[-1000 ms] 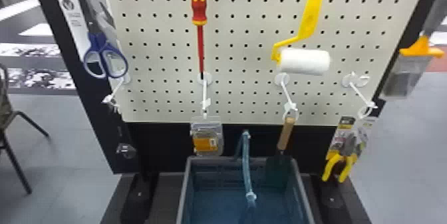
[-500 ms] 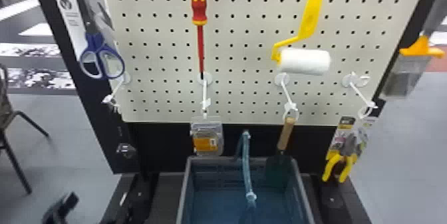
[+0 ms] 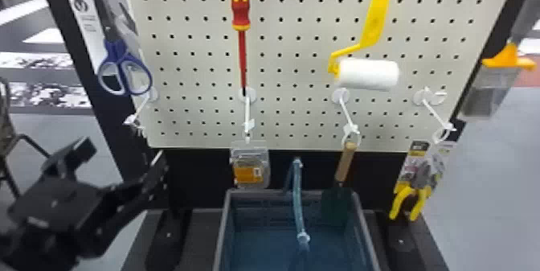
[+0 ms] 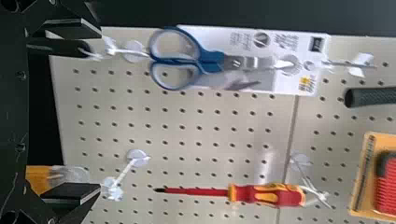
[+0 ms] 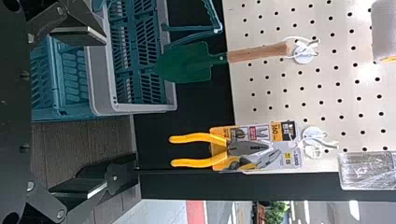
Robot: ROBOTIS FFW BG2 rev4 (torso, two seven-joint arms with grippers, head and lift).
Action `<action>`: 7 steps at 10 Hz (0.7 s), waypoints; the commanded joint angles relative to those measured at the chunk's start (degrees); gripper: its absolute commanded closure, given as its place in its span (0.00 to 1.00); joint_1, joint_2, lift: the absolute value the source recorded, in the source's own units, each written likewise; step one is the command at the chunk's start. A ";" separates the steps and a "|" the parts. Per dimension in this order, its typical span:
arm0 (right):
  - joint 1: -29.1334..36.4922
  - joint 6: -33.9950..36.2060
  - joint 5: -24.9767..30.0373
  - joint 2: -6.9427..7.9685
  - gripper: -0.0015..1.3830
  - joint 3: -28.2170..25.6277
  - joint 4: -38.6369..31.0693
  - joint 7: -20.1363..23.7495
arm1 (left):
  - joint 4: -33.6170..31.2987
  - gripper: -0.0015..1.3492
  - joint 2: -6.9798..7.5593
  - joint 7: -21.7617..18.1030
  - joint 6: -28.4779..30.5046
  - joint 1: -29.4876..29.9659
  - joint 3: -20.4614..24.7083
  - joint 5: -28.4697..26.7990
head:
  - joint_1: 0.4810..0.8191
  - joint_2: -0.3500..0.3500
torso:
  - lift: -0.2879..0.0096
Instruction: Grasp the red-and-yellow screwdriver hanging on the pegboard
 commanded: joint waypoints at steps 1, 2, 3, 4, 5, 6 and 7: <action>-0.39 0.00 0.09 0.00 0.16 -0.03 0.16 0.09 | -1.93 0.11 0.08 -1.97 5.94 -5.60 0.38 -0.12 | 0.20 0.50 | 0.63; -0.51 0.18 0.09 0.00 0.16 0.06 0.16 0.18 | -3.62 0.11 0.25 -2.85 9.19 -8.43 0.38 0.06 | 0.20 0.50 | 0.63; -0.51 0.35 0.17 0.00 0.16 0.06 0.16 0.27 | -5.31 0.11 0.43 -3.82 12.26 -11.26 0.20 0.15 | 0.20 0.50 | 0.63; -0.51 0.44 0.17 0.00 0.16 0.06 0.16 0.35 | -5.45 0.11 0.52 -5.14 14.28 -14.46 -0.23 0.24 | 0.20 0.50 | 0.63; -0.76 0.62 0.35 0.09 0.16 0.06 0.16 0.44 | -5.45 0.11 0.60 -6.98 17.19 -18.03 -0.67 -0.03 | 0.20 0.50 | 0.63; -1.25 0.79 0.44 0.09 0.16 0.33 0.44 0.71 | -5.31 0.11 1.04 -8.74 18.77 -20.98 -0.85 -0.20 | 0.20 0.50 | 0.63; -1.86 0.97 0.44 0.09 0.16 0.68 0.73 0.79 | -5.17 0.10 1.48 -10.06 20.00 -23.69 -0.59 0.41 | 0.20 0.50 | 0.63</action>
